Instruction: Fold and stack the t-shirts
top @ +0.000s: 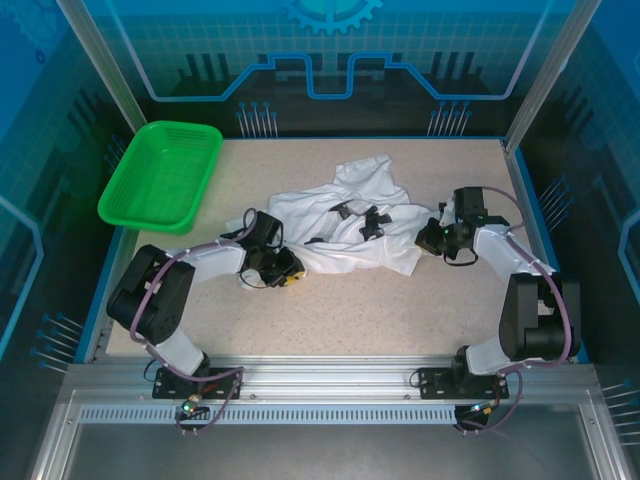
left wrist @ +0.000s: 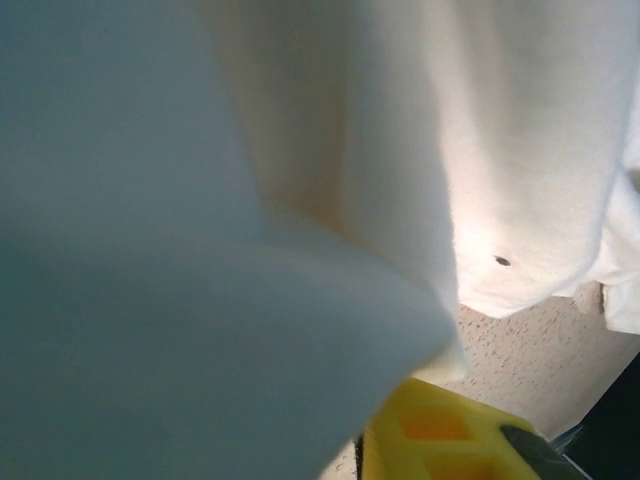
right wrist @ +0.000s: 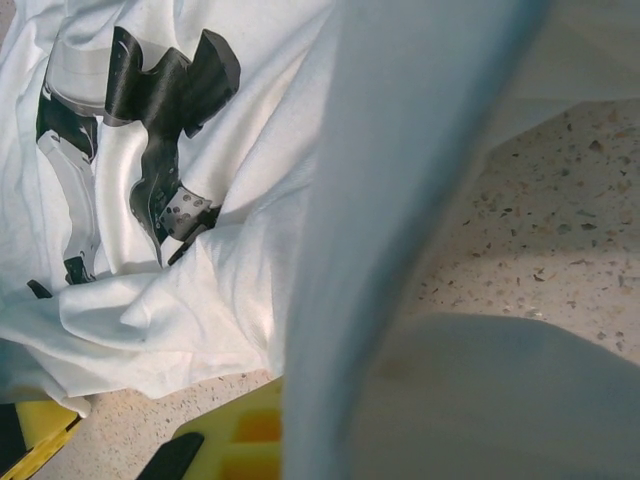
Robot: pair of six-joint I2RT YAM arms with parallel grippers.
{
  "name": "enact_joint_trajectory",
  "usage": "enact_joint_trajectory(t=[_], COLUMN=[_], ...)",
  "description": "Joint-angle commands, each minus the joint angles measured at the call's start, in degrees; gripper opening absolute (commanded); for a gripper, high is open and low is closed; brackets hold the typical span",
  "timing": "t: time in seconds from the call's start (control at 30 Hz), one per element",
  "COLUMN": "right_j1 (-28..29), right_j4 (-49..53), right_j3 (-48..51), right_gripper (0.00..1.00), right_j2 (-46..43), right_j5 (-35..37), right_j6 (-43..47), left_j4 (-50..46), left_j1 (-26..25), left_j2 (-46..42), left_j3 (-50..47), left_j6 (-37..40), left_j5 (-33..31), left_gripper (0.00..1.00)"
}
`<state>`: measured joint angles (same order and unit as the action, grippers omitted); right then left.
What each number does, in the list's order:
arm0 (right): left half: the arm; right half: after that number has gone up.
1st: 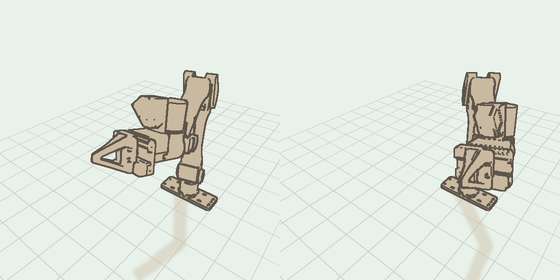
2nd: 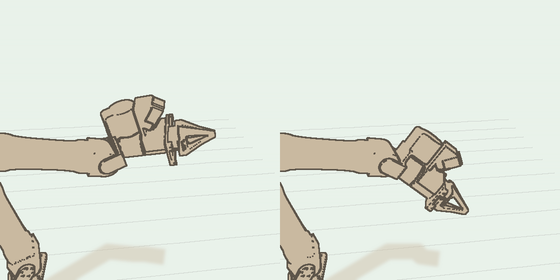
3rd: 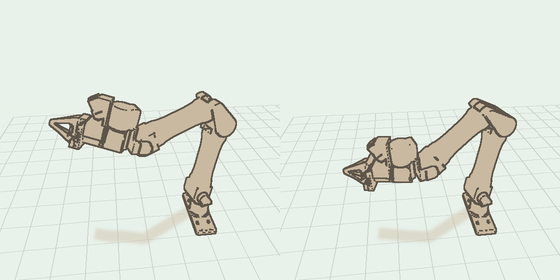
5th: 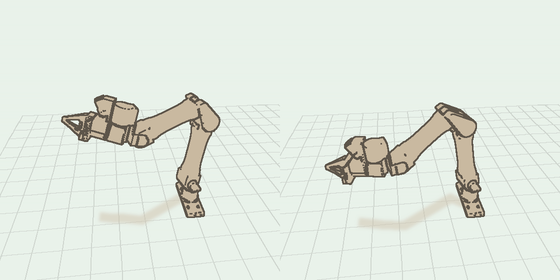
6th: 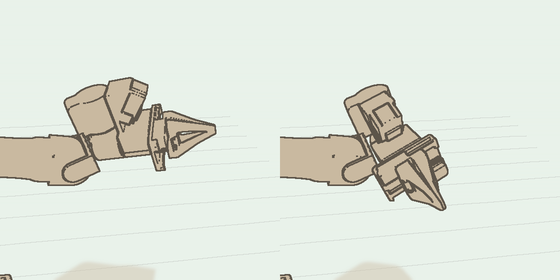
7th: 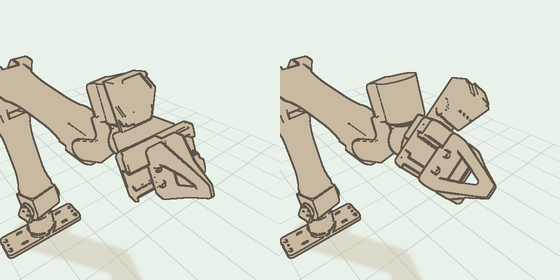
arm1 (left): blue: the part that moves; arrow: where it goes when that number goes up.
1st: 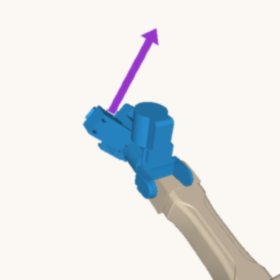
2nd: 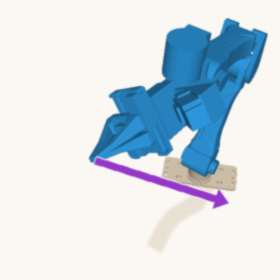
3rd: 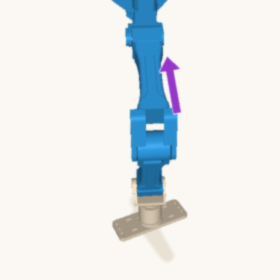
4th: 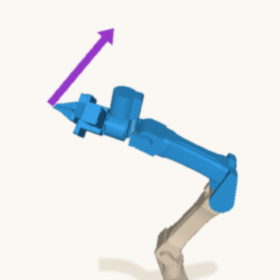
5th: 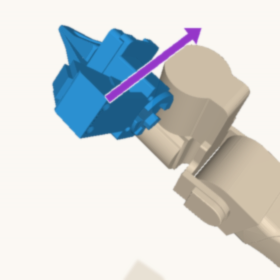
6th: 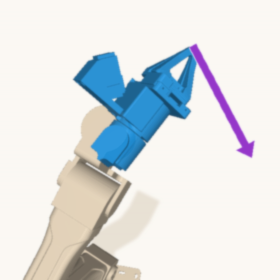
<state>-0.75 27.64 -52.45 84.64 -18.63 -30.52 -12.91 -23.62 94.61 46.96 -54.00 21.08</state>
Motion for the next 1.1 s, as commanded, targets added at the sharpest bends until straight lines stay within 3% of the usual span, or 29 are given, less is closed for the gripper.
enact_joint_trajectory(t=[0.0, 0.27, 0.6, 1.07], right_j1=[0.4, 0.4, 0.3, 0.2], right_j4=[1.0, 0.7, 0.2, -0.3], right_j3=[0.2, -0.1, -0.2, 0.1], right_gripper=[0.00, 0.00, 0.00, 0.00], right_j2=[-0.4, 0.4, 1.0, 0.9], right_j5=[-0.1, -0.2, -0.6, -1.3], right_j6=[1.0, 1.3, 1.5, 1.4], left_j4=[1.3, 1.3, 0.6, -2.5], left_j1=[-0.8, -2.0, -3.5, -5.5], left_j2=[1.2, 2.3, 2.0, 4.4], left_j3=[0.6, 2.3, 4.8, 7.3], left_j6=[-0.7, -1.9, -2.3, -2.2], left_j5=[2.1, 2.0, -3.7, -11.9], left_gripper=[0.27, 0.38, 0.42, 0.27])
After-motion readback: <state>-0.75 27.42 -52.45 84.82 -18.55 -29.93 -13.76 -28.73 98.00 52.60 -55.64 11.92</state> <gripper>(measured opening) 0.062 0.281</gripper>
